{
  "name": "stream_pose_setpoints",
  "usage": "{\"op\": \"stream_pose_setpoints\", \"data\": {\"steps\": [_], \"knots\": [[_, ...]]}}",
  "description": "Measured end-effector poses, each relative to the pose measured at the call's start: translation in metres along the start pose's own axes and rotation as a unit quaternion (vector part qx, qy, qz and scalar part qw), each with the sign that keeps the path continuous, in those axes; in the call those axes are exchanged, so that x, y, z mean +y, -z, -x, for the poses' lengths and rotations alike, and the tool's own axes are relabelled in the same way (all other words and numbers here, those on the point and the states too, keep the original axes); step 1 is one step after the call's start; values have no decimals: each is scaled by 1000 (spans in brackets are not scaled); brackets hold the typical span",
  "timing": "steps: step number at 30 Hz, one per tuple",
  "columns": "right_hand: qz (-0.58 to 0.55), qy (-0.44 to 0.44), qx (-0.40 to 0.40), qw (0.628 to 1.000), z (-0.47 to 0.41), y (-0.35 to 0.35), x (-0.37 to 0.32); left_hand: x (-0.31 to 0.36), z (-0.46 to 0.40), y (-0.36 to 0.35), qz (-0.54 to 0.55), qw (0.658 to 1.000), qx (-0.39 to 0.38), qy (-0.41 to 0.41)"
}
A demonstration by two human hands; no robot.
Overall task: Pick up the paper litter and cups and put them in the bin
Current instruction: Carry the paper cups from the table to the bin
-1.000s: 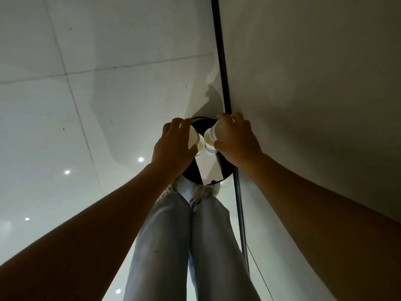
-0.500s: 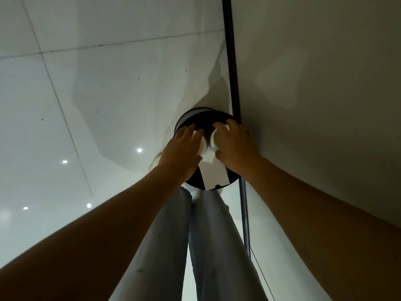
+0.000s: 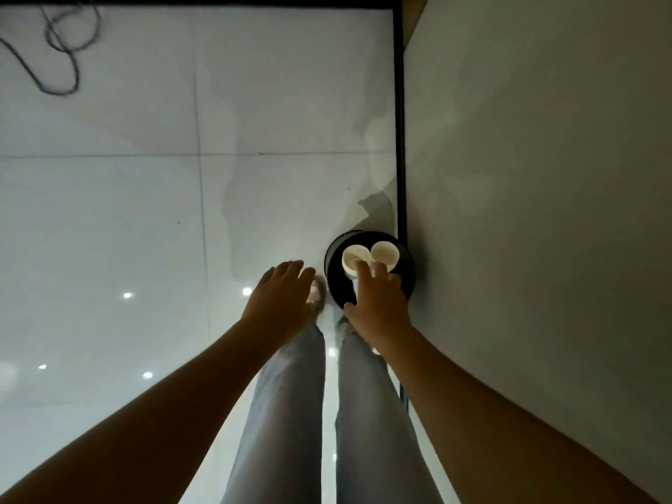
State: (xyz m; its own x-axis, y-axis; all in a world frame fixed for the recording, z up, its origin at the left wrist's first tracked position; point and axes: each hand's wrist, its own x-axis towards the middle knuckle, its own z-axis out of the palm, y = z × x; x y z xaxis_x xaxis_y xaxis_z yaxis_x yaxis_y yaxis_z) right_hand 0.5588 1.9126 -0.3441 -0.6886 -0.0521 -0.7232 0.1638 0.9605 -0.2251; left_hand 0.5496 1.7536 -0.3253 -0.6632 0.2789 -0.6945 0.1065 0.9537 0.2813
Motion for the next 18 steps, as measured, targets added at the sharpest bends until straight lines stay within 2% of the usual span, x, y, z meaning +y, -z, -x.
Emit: {"op": "stream_pose_setpoints", "data": {"steps": [4,8,13,18], "knots": [[68,106,11,992,71,39,-53,-9,91,33,2,996,49,68],[141,214,9,967,142,64,-107,-14,191,40,52,979,112,164],[235,337,-7,912,233,57,-183,-19,326,7,145,930,174,289],[329,452,-31,828,330,5,-259,-33,458,-47,227,857,225,405]]}}
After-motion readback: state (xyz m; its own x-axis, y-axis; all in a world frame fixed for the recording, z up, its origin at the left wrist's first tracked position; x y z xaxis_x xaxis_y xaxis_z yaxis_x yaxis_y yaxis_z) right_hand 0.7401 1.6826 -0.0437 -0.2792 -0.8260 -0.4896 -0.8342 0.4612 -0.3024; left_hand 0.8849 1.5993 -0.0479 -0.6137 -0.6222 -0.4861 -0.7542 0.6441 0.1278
